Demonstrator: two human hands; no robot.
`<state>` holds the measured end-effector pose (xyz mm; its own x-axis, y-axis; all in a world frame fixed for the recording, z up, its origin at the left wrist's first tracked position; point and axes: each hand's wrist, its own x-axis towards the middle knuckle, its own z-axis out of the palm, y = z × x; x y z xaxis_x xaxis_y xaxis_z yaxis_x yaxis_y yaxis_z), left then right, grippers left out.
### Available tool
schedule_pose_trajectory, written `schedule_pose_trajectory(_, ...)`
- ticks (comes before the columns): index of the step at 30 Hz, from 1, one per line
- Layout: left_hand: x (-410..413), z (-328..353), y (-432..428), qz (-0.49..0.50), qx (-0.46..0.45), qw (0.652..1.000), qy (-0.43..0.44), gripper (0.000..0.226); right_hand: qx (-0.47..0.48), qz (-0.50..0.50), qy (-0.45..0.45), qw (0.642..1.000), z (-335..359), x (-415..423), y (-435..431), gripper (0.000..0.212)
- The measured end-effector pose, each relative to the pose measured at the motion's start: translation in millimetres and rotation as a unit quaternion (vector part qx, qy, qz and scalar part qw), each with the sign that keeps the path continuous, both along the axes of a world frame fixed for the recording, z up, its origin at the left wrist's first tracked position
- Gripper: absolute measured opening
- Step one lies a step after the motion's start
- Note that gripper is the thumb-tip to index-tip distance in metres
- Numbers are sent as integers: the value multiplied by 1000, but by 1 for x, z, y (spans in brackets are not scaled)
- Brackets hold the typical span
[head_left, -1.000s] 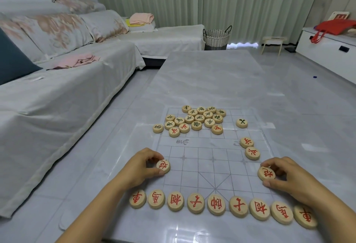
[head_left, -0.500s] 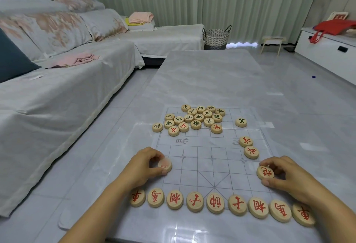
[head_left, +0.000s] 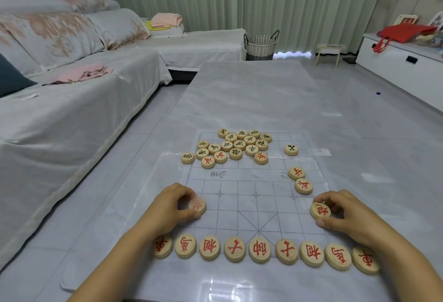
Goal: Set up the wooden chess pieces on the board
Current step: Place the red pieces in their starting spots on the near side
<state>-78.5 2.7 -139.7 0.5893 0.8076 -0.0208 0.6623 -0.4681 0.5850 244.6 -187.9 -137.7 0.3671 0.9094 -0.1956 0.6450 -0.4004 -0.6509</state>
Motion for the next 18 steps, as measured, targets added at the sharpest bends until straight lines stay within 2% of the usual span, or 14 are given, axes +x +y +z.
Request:
schedule_pose_trajectory(4, -3, 0, 1, -8, -11, 1000, 4, 38, -1, 1, -6, 1000, 0, 0, 0, 36)
schedule_pose_trajectory(7, -6, 2, 2, -8, -51, 999, -17, 44, -6, 5, 0, 1000, 2, 0, -1, 40)
schedule_pose_trajectory(12, -13, 1, 4, 14, -145, 983, -109, 36, 9, -16, 28, 999, 3, 1, -2, 38)
schedule_pose_trajectory(16, -14, 0, 5, 32, -191, 971, -140, 25, 28, -63, 37, 997, 6, -2, 3, 28)
schedule_pose_trajectory(18, -15, 0, 6, 38, -201, 968, -146, 20, 23, -100, 29, 994, 8, -5, 9, 30)
